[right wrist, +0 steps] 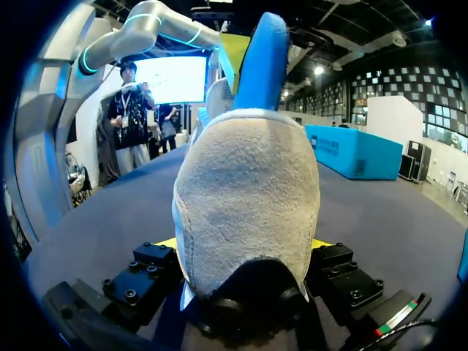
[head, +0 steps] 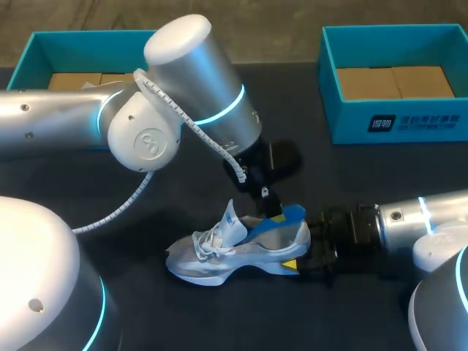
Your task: Take the shoe out of the shoebox, open the shoe tongue, remove and reinsert the insole, then place the shoe into the shoebox
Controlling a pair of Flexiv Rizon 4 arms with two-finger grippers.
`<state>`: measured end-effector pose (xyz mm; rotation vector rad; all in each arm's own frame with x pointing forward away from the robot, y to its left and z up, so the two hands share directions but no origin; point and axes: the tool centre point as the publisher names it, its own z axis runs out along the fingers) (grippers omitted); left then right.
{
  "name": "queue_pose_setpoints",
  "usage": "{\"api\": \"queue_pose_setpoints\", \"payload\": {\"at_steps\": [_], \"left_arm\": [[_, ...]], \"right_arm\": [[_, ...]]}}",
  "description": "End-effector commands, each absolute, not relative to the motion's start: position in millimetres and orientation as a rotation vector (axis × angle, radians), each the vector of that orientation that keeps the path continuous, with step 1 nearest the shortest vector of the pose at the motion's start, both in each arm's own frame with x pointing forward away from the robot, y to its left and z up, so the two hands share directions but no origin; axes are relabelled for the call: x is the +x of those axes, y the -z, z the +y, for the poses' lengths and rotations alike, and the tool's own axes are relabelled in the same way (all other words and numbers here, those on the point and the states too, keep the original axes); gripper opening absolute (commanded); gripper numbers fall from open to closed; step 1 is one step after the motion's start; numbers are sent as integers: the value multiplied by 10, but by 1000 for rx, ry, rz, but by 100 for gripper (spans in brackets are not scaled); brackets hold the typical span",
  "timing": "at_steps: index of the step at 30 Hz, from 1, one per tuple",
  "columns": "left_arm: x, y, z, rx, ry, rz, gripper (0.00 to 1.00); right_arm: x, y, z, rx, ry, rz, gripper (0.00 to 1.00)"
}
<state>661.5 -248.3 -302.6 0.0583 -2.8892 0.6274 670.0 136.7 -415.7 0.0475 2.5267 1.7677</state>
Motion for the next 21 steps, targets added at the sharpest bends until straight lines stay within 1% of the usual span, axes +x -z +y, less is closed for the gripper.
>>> {"api": "queue_pose_setpoints", "payload": {"at_steps": [1,2,3,5,6,8,10,12,21], "left_arm": [[6618,3063,-2603,66,-601,-2910,20],[6619,3063,-2615,70,-596,-2923,26],[6619,3063,-2624,75,-593,-2934,37],[6613,3057,-2627,70,-595,-2940,47],[6604,3049,-2619,71,-601,-2953,50],[6575,3047,-2593,79,-612,-3001,50],[6555,3053,-2567,100,-629,-3036,53],[6542,3063,-2536,127,-652,-3064,50],[6513,3131,-2439,219,-708,-3156,45]], "right_arm": [[6695,4158,1379,49,-1762,2531,0],[6695,4158,1379,49,-1762,2531,0],[6695,4158,1379,49,-1762,2531,0],[6695,4158,1379,49,-1762,2531,0],[6695,4158,1379,49,-1762,2531,0],[6695,4158,1379,49,-1762,2531,0],[6695,4158,1379,49,-1762,2531,0],[6695,4158,1379,49,-1762,2531,0],[6695,4158,1379,49,-1762,2531,0]]}}
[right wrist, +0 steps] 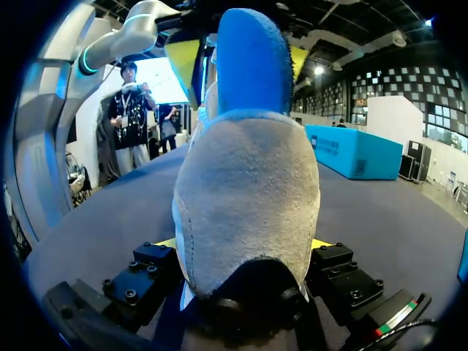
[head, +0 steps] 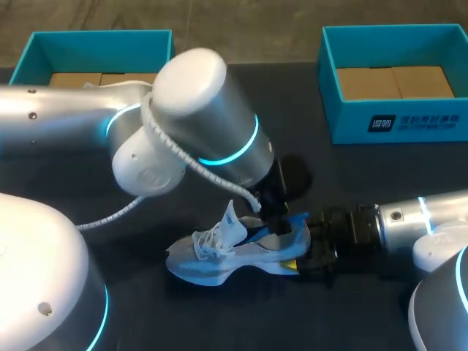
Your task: Take the shoe out of the shoebox, open the shoe tongue, remove and reinsert the insole, then place the shoe into the shoebox
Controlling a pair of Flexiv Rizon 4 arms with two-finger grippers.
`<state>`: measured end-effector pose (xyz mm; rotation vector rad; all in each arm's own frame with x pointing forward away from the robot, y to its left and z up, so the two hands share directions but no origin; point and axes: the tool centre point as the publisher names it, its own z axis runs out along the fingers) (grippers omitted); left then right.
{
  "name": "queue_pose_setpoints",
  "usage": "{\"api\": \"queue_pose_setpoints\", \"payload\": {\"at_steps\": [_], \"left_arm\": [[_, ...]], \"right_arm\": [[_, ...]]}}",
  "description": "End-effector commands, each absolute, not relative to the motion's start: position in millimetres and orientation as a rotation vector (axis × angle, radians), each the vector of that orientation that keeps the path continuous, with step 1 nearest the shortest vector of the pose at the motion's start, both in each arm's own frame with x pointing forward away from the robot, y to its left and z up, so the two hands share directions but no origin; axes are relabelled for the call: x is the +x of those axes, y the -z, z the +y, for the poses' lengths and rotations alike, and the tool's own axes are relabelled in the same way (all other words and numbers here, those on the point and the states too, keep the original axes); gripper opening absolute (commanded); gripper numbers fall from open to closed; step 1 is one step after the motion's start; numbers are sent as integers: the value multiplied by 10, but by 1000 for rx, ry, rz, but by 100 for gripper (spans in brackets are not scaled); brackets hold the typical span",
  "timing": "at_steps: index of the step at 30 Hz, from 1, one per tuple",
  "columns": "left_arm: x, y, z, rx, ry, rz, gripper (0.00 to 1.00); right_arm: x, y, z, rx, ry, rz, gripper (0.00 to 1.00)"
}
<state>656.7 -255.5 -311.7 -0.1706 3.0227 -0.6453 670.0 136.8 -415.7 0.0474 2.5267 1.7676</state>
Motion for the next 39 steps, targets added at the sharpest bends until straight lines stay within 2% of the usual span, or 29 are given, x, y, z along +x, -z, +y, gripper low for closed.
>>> {"api": "queue_pose_setpoints", "payload": {"at_steps": [1,14,18,22,32,34,35,36,37,39], "left_arm": [[6524,3139,-2431,-207,665,2965,46],[6588,3270,-2414,-274,630,2903,47],[6600,3317,-2455,-280,617,2894,45],[6601,3324,-2473,-282,623,2888,38],[6629,3399,-2498,-298,605,2903,38],[6637,3398,-2500,-302,608,2907,35],[6640,3397,-2500,-304,609,2907,29],[6644,3391,-2501,-309,623,2916,10],[6644,3386,-2499,-309,624,2916,0],[6636,3364,-2492,-311,635,2920,0]], "right_arm": [[6695,4158,1379,49,-1762,2531,0],[6695,4158,1379,49,-1762,2531,0],[6695,4158,1379,49,-1762,2531,0],[6695,4158,1379,49,-1762,2531,0],[6695,4158,1379,49,-1762,2531,0],[6695,4158,1379,49,-1762,2531,0],[6695,4158,1379,49,-1762,2531,0],[6695,4158,1379,49,-1762,2531,0],[6695,4158,1379,49,-1762,2531,0],[6695,4158,1379,49,-1762,2531,0]]}}
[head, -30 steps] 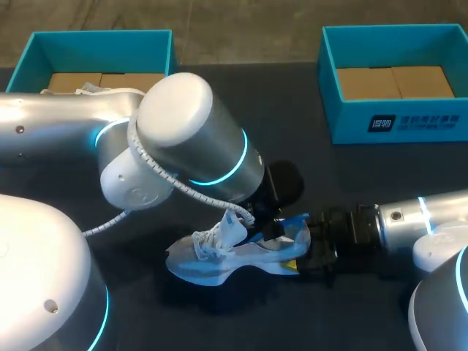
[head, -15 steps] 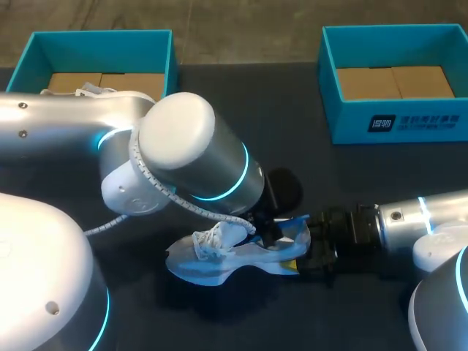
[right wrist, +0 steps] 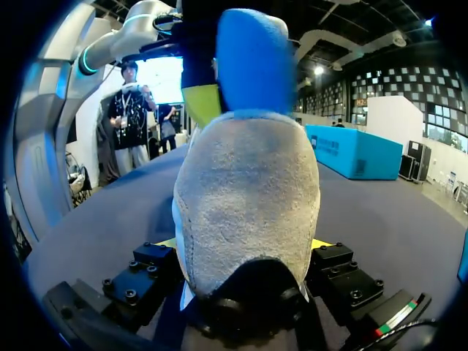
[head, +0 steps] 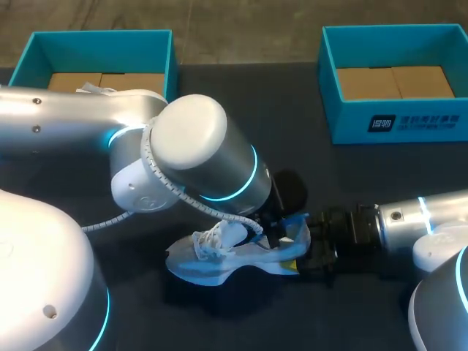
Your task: Take the shoe out of the shoebox, open the shoe tongue, remove and reinsert the insole, then place the shoe into the shoebox
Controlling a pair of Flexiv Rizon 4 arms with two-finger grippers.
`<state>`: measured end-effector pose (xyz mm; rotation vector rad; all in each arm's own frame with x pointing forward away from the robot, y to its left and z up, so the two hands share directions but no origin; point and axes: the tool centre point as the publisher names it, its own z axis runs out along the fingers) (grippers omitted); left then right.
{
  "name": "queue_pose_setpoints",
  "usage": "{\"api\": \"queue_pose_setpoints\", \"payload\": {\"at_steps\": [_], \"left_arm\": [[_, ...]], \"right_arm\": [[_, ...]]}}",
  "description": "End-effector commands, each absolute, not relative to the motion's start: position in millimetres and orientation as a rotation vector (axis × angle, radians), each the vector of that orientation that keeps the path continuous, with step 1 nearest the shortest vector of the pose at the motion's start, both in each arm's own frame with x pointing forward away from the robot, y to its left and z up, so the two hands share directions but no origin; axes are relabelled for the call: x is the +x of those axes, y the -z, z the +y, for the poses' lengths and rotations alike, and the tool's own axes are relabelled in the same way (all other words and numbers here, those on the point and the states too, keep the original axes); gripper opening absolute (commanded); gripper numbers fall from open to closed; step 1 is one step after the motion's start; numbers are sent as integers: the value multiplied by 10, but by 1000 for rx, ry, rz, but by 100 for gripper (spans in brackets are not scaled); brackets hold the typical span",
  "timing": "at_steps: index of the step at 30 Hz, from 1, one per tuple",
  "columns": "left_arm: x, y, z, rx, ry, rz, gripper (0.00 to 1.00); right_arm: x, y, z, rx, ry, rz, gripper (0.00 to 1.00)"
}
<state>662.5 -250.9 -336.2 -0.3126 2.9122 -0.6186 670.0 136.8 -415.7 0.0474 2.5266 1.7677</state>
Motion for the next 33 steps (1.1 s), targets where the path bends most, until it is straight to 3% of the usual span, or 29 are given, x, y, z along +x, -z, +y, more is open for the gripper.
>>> {"api": "queue_pose_setpoints", "payload": {"at_steps": [1,33], "left_arm": [[6633,3358,-2490,-313,640,2920,0],[6607,2230,-2791,-234,911,3158,0]], "right_arm": [[6695,4158,1379,49,-1762,2531,0],[6695,4158,1379,49,-1762,2531,0]]}}
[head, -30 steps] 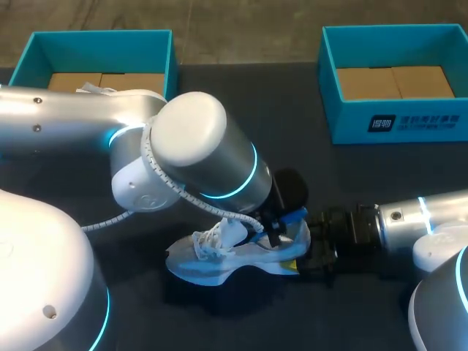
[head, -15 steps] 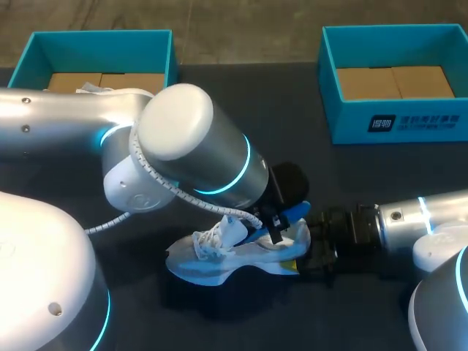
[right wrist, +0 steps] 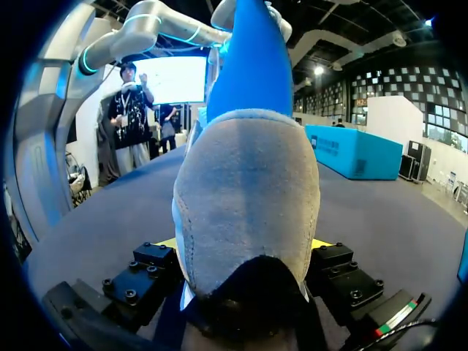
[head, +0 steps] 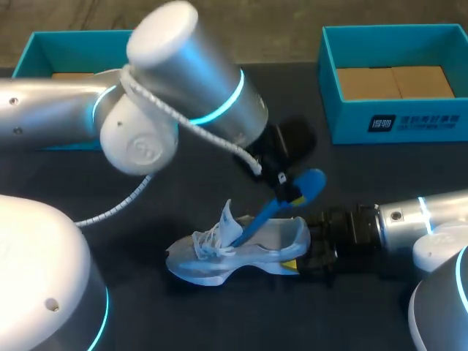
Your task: Take the shoe out of the shoebox, open the shoe tongue, remove and reinsert the insole, then place the shoe into the shoebox
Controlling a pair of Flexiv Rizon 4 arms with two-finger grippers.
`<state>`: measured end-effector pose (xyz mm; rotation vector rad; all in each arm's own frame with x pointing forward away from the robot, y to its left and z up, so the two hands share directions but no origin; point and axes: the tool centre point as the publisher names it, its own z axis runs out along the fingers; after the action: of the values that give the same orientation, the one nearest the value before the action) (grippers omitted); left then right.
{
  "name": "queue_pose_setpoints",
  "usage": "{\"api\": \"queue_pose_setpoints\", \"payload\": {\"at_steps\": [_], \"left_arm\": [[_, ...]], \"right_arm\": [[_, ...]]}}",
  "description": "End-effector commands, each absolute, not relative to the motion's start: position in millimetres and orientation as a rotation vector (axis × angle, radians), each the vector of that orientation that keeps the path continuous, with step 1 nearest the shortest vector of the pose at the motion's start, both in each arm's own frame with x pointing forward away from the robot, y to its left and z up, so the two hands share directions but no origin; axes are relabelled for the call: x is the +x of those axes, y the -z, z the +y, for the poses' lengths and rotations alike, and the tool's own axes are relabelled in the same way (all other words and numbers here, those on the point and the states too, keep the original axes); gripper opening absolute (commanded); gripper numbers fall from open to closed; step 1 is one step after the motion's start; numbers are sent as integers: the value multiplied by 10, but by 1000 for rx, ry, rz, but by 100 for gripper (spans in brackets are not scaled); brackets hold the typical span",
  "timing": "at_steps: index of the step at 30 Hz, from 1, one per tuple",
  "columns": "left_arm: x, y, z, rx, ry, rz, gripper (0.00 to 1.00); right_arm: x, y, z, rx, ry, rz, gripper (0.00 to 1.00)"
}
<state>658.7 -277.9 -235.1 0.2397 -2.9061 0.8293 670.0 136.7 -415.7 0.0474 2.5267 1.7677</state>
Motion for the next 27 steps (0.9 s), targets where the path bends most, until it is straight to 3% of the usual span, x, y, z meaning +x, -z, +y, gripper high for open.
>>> {"api": "queue_pose_setpoints", "payload": {"at_steps": [1,11,27], "left_arm": [[6604,2209,-2804,211,-827,-2860,0],[6555,1855,-2917,166,-869,-2721,0],[6555,1855,-2917,166,-869,-2721,0]], "right_arm": [[6695,4158,1379,49,-1762,2531,0],[6695,4158,1379,49,-1762,2531,0],[6695,4158,1379,49,-1762,2531,0]]}}
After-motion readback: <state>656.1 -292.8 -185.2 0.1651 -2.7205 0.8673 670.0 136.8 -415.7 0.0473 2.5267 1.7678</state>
